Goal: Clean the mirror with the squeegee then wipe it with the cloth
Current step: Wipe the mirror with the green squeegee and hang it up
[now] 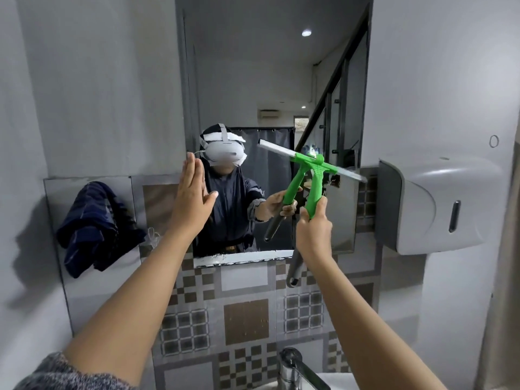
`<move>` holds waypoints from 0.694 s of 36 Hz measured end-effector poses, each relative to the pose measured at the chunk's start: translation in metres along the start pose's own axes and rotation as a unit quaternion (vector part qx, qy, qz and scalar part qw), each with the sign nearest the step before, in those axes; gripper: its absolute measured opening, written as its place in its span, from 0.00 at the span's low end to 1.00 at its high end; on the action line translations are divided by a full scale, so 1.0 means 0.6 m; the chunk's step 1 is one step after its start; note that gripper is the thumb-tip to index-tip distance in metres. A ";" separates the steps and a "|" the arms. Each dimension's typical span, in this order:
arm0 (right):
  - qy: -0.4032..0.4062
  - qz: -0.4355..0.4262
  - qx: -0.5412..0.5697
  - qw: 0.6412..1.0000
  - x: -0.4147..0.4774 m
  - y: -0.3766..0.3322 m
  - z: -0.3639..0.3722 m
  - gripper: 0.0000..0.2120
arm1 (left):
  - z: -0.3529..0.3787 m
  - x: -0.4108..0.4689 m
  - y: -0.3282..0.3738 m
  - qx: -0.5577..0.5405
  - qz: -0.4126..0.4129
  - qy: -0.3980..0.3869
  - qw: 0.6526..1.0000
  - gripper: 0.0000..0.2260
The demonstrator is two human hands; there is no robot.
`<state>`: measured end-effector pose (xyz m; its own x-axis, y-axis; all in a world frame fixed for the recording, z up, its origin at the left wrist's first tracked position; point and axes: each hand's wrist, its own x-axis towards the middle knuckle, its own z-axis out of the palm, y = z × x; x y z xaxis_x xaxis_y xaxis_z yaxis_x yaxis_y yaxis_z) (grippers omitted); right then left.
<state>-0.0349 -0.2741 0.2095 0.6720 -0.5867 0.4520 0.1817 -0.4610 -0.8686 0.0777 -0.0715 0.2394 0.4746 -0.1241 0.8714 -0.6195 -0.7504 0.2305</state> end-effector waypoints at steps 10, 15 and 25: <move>-0.010 0.015 0.110 0.994 -0.020 -0.031 0.046 0.29 | -0.012 -0.005 -0.006 0.029 0.020 -0.010 0.999 0.36; -0.020 0.013 0.138 0.990 -0.035 -0.045 0.059 0.28 | -0.017 -0.013 -0.009 0.017 0.026 -0.021 0.999 0.36; -0.032 0.013 0.150 0.988 -0.064 -0.071 0.099 0.29 | -0.023 -0.024 -0.010 0.023 0.027 -0.028 0.999 0.35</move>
<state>-0.0261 -0.1924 0.2170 0.7214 -0.5479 0.4237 0.3620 -0.2232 -0.9051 0.0660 -0.0561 0.2314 0.4760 -0.2013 0.8561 -0.6173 -0.7698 0.1622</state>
